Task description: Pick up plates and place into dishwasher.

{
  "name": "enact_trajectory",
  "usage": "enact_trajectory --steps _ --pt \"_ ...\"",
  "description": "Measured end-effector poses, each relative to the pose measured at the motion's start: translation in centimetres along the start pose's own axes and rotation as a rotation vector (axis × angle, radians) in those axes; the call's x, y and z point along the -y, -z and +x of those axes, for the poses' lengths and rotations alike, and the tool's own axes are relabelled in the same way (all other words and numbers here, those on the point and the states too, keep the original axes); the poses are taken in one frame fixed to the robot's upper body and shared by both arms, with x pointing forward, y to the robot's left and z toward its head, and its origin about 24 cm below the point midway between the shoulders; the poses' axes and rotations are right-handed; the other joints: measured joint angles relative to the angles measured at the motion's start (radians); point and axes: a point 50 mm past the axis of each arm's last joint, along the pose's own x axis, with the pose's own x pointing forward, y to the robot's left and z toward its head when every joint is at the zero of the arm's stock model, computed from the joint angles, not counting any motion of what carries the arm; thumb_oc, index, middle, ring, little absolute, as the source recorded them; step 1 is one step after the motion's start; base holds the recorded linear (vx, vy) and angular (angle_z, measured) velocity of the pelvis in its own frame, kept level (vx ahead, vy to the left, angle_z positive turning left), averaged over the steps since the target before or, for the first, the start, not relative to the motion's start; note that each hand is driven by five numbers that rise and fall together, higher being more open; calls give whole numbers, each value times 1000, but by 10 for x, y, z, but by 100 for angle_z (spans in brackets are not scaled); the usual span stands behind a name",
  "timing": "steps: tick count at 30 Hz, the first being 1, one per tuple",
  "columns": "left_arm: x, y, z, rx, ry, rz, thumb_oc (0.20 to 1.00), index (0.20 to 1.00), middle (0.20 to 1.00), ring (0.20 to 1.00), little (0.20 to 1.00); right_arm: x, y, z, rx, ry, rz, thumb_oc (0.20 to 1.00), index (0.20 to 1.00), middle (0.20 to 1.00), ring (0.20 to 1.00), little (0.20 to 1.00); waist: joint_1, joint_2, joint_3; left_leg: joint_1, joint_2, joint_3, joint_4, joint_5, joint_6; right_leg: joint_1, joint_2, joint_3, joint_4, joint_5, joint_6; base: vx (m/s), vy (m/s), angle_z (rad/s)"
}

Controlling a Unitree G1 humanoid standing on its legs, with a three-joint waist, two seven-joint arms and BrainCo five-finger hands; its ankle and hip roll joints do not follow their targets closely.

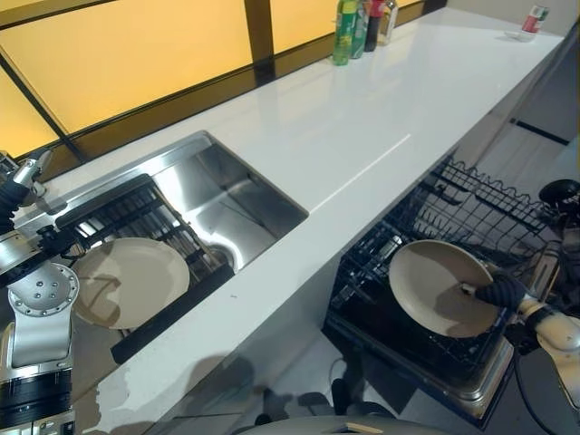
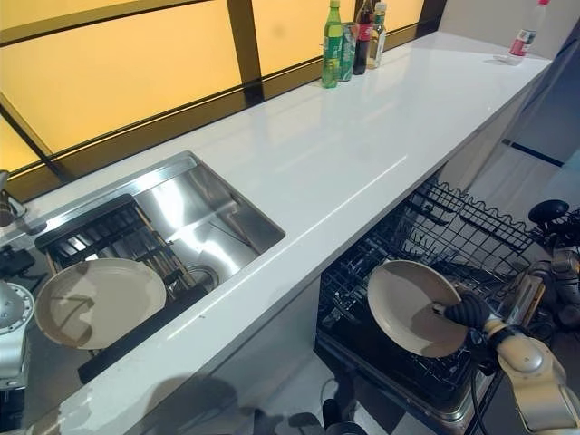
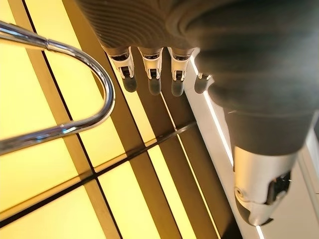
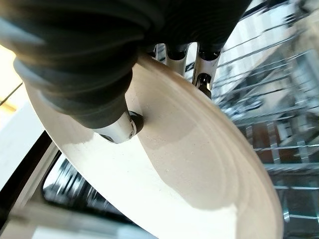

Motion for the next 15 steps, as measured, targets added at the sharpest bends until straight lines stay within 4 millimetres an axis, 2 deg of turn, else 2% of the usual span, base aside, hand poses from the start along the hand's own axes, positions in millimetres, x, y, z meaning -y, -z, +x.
enact_trajectory --steps 4,7,9,12,15 --pt "1 0 0 5 5 4 1000 1000 1000 1000 1000 -1 -6 4 18 9 -52 200 200 200 200 200 4 2 1 -8 -1 -5 0 1 0 -6 -4 -10 -2 -4 3 -24 1 4" --pt "2 0 -2 4 7 2 1000 1000 1000 1000 1000 4 -7 4 19 99 -96 200 200 200 200 200 -2 8 6 -22 -4 -16 0 4 1 -15 -8 -14 0 -3 1 -37 13 10" --pt "2 -1 -1 5 3 2 1000 1000 1000 1000 1000 13 -14 5 40 209 -167 200 200 200 200 200 -6 14 10 -30 -7 -16 0 5 3 -21 -11 -13 0 -2 3 0 0 0" --pt "2 0 -2 4 0 2 1000 1000 1000 1000 1000 29 -11 1 1 354 -284 200 200 200 200 200 -4 26 23 -35 -9 -16 0 6 4 -27 -12 -13 0 -2 5 17 5 0" --pt "2 0 -2 4 -3 2 1000 1000 1000 1000 1000 36 -10 -1 -15 382 -319 200 200 200 200 200 -5 37 36 -35 -9 -16 0 5 4 -28 -11 -12 0 -3 5 28 11 -1"
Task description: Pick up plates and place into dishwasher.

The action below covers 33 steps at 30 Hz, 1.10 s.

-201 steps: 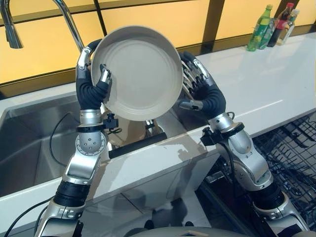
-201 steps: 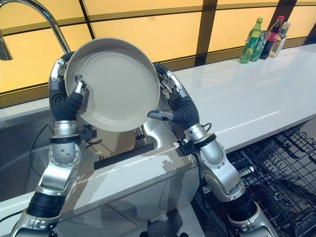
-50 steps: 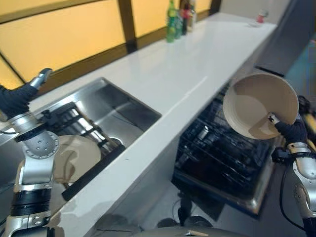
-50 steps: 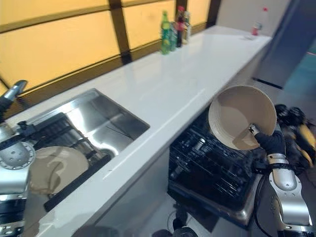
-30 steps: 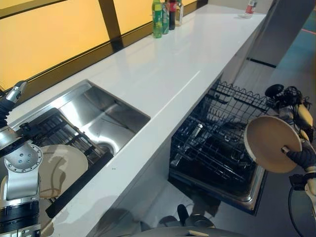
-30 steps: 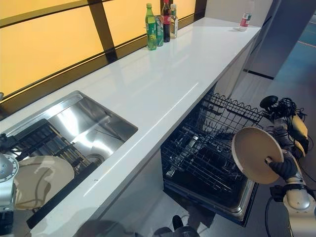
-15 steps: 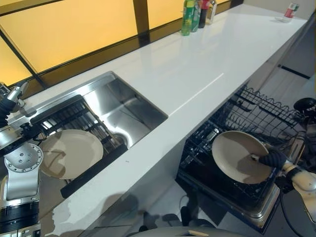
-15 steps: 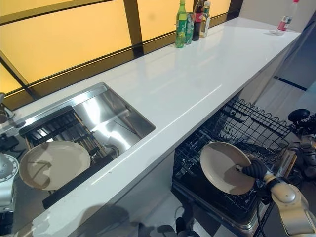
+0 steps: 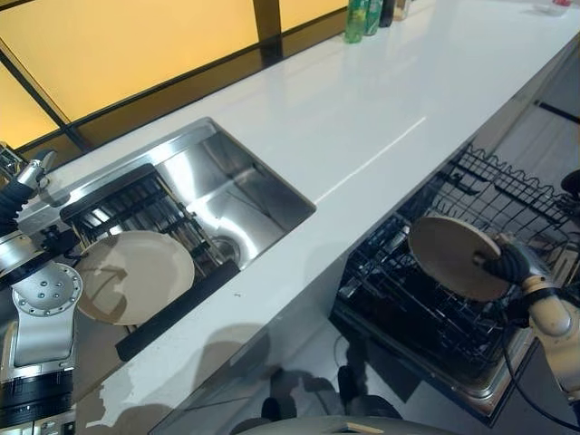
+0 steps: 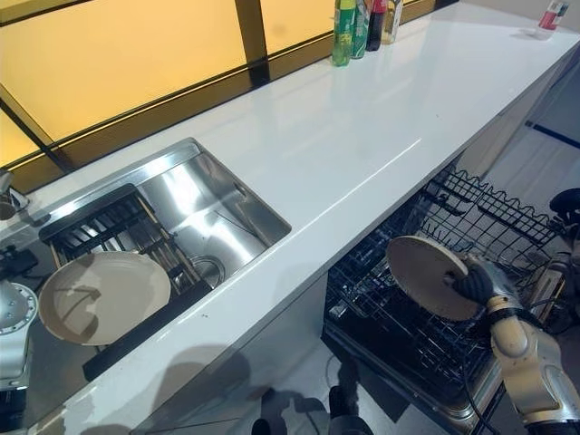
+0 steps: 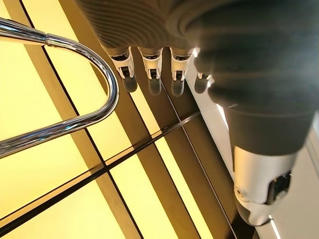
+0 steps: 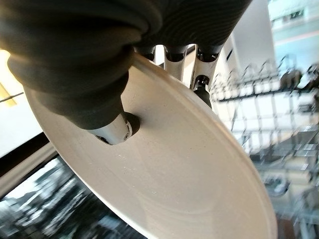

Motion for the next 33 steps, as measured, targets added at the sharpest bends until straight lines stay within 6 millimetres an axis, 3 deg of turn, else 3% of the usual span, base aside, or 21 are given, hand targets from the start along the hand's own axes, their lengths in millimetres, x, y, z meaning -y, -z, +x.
enact_trajectory --steps 10,16,24,33 --pt "4 -2 -2 2 14 -12 1000 1000 1000 1000 1000 -13 0 3 -1 -111 -24 200 200 200 200 200 -1 7 32 -33 0 1 0 3 0 -35 1 1 1 5 -2 -34 -7 -1" --pt "5 -3 0 6 -3 -19 1000 1000 1000 1000 1000 -27 -12 6 47 -246 -40 200 200 200 200 200 0 10 80 -33 0 0 0 3 -1 -35 1 0 1 5 -2 -6 1 0" --pt "13 -6 -1 9 -1 -42 1000 1000 1000 1000 1000 -38 -20 16 66 -325 -137 200 200 200 200 200 4 9 84 -35 1 -6 0 3 -1 -35 2 -4 1 4 -2 0 0 0" --pt "16 -15 19 52 10 -11 1000 1000 1000 1000 1000 -60 -15 19 -6 -369 -153 200 200 200 200 200 5 10 86 -49 6 -40 1 9 -9 -36 4 -29 1 1 -7 -8 0 7"
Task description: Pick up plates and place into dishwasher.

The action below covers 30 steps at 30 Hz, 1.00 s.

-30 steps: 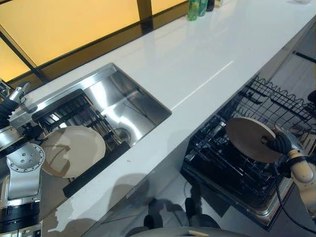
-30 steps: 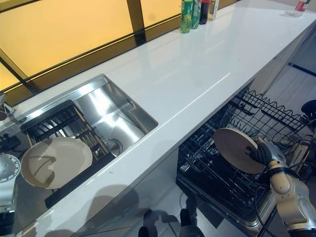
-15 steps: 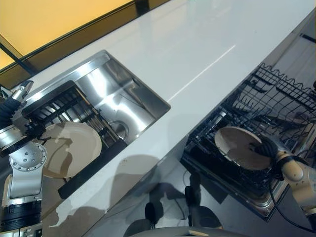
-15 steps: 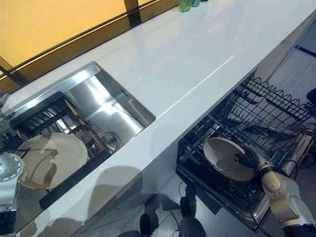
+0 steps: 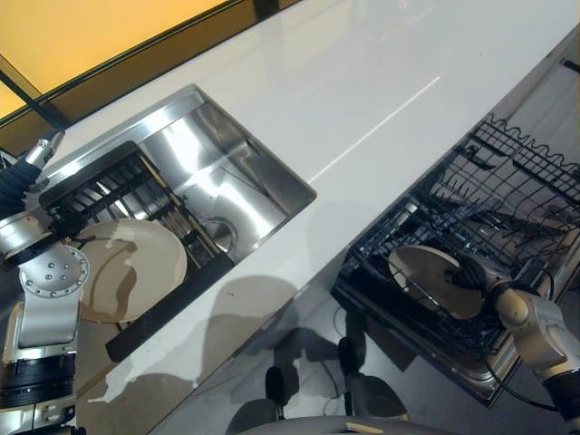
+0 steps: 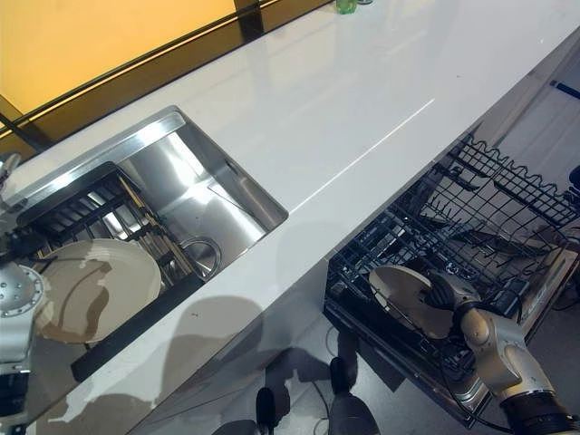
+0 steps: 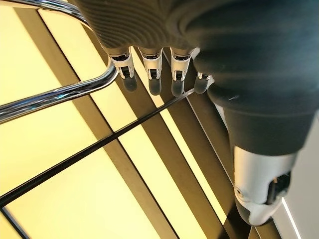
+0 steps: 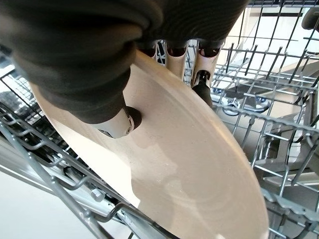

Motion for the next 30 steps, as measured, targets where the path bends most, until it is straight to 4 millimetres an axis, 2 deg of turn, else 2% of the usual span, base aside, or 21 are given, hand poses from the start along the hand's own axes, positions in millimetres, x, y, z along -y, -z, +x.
enact_trajectory --steps 4,11,12,14,15,22,27,30 --pt "9 -3 0 3 35 -13 1000 1000 1000 1000 1000 -3 -2 4 -10 -4 -9 200 200 200 200 200 11 0 0 0 3 -6 0 2 -3 3 2 -3 0 -1 -2 -5 -8 4" --pt "12 -2 3 -15 66 0 1000 1000 1000 1000 1000 -12 0 6 -34 -12 -2 200 200 200 200 200 24 0 0 9 10 -24 0 5 -9 19 9 -19 0 -4 -7 27 -5 6" --pt "13 0 3 -25 82 8 1000 1000 1000 1000 1000 -13 0 6 -34 -14 0 241 241 241 241 241 24 0 0 15 11 -25 0 6 -9 25 10 -21 0 -5 -8 31 5 6" --pt "14 4 3 -49 119 34 1000 1000 1000 1000 1000 -15 -1 6 -37 -14 8 925 925 925 925 925 21 1 -2 21 13 -30 0 5 -10 34 11 -25 0 -8 -11 31 11 6" --pt "15 7 4 -59 154 61 1000 1000 1000 1000 1000 -16 -1 6 -38 -16 14 1000 1000 1000 1000 1000 22 2 -2 21 13 -31 0 6 -11 35 12 -26 0 -8 -11 27 17 5" --pt "18 20 6 -123 268 130 1000 1000 1000 1000 1000 -25 -2 4 -41 -23 41 1000 1000 1000 1000 1000 20 13 -15 34 15 -33 0 8 -13 48 12 -27 0 -7 -12 31 20 0" --pt "19 33 1 -191 302 156 1000 1000 1000 1000 1000 -24 -1 1 -40 -11 67 1000 1000 1000 1000 1000 21 31 -52 35 15 -36 0 8 -13 51 12 -28 0 -8 -12 15 -7 1" --pt "18 36 0 -202 306 164 1000 1000 1000 1000 1000 -39 -3 -6 -14 -61 107 1000 1000 1000 1000 1000 22 36 -68 37 15 -42 3 8 -13 56 13 -30 0 -10 -11 38 -34 4"
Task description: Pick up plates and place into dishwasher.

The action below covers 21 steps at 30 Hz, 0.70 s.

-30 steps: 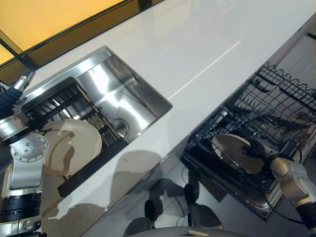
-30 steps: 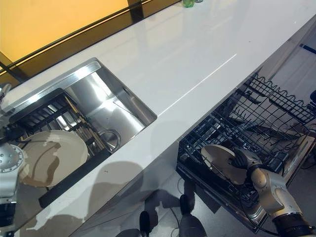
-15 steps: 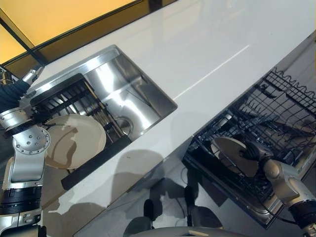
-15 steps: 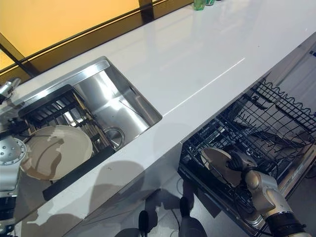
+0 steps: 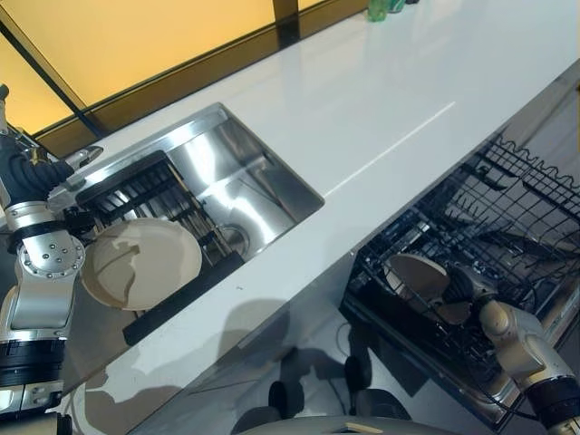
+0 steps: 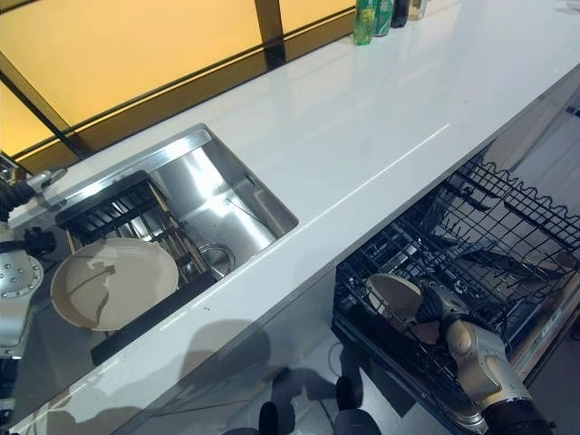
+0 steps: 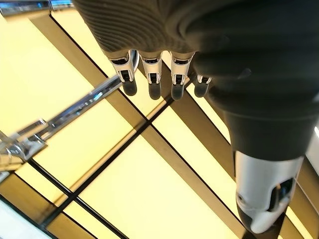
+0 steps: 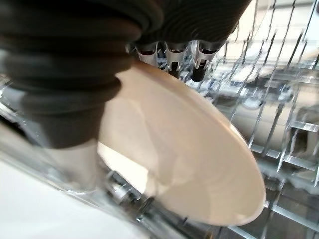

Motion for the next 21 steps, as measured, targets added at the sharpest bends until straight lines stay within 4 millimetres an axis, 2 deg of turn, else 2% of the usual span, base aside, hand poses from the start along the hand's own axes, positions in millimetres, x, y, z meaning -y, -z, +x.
enact_trajectory --steps 3,7,11,14,17,19,20,21 --pt "0 2 -2 -7 7 7 1000 1000 1000 1000 1000 -9 3 -5 0 -32 13 1000 1000 1000 1000 1000 1 3 -3 2 -2 -1 3 0 0 5 -1 0 0 -2 4 37 -53 2" --pt "1 13 -9 -54 66 44 1000 1000 1000 1000 1000 -9 1 -11 15 -36 32 1000 1000 1000 1000 1000 0 3 -9 7 2 -5 3 -2 -1 18 2 0 0 -3 2 33 -61 1" --pt "2 34 -27 -159 151 104 1000 1000 1000 1000 1000 4 3 -18 24 18 73 1000 1000 1000 1000 1000 -2 9 -13 12 1 -8 21 -2 -3 22 4 1 1 -4 0 20 -13 0" --pt "4 63 -50 -304 187 145 1000 1000 1000 1000 1000 19 1 -22 40 73 89 1000 1000 1000 1000 1000 0 3 -10 -19 -19 -31 89 -6 -6 22 -10 3 8 -9 -6 5 30 3" --pt "4 82 -69 -408 202 167 1000 1000 1000 1000 1000 22 2 -23 39 87 87 1000 1000 1000 1000 1000 5 -2 -4 -23 -33 -36 134 -7 -5 39 -22 8 18 -13 -10 -8 98 3" --pt "0 86 -72 -421 184 201 1000 1000 1000 1000 1000 27 4 -24 37 106 84 1000 1000 1000 1000 1000 3 9 -2 -17 -16 -34 112 -27 10 31 -3 6 31 -14 -12 -25 123 11" --pt "-4 86 -70 -406 162 229 1000 1000 1000 1000 1000 32 5 -25 32 125 83 1000 1000 1000 1000 1000 6 21 1 -19 -6 -32 103 -41 -1 12 2 10 52 -16 -13 -69 117 -4" --pt "-9 87 -69 -402 138 260 1000 1000 1000 1000 1000 35 6 -25 33 132 81 1000 1000 1000 1000 1000 10 17 5 -26 -8 -30 97 -40 2 -4 -1 17 70 -18 -9 -75 127 -12"
